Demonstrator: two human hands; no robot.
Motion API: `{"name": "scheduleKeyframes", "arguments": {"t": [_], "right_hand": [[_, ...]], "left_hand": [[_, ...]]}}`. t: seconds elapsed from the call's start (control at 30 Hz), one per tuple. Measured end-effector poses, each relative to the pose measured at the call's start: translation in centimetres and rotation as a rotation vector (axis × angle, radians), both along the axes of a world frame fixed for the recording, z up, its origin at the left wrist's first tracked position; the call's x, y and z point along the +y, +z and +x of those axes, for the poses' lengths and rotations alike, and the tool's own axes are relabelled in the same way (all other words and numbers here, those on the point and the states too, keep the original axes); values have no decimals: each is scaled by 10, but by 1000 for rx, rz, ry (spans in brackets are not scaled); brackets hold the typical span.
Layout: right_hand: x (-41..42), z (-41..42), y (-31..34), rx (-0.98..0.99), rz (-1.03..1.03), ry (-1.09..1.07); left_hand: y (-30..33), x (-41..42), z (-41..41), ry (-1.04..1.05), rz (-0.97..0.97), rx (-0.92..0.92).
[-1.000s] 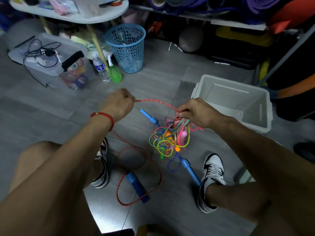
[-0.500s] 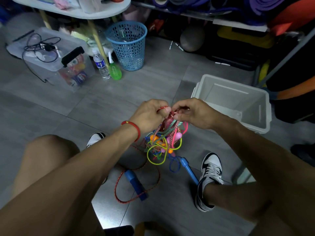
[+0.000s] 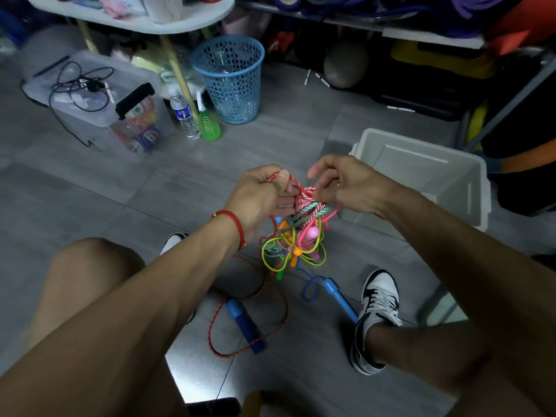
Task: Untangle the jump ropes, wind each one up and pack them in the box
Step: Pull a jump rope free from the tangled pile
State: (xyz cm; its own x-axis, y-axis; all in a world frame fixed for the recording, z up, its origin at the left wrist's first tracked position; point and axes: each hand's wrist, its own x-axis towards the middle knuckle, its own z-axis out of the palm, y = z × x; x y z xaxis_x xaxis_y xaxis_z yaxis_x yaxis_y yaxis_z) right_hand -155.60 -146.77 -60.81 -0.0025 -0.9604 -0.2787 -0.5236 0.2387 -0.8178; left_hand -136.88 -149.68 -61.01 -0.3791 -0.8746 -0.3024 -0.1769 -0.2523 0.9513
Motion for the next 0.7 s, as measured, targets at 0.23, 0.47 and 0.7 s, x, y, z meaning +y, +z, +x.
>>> {"name": "scheduleKeyframes", "arguments": {"t": [0.23,0.47,0.7], "right_hand": [[1,8,7,192,-9,49],[1,20,1,368,-100,2],[8,32,-3,352,-197,-45]], "left_hand": [[-1,1,-1,92,71,177],[4,-1,4,187,105,187],[5,4,4,198,23,141]]}}
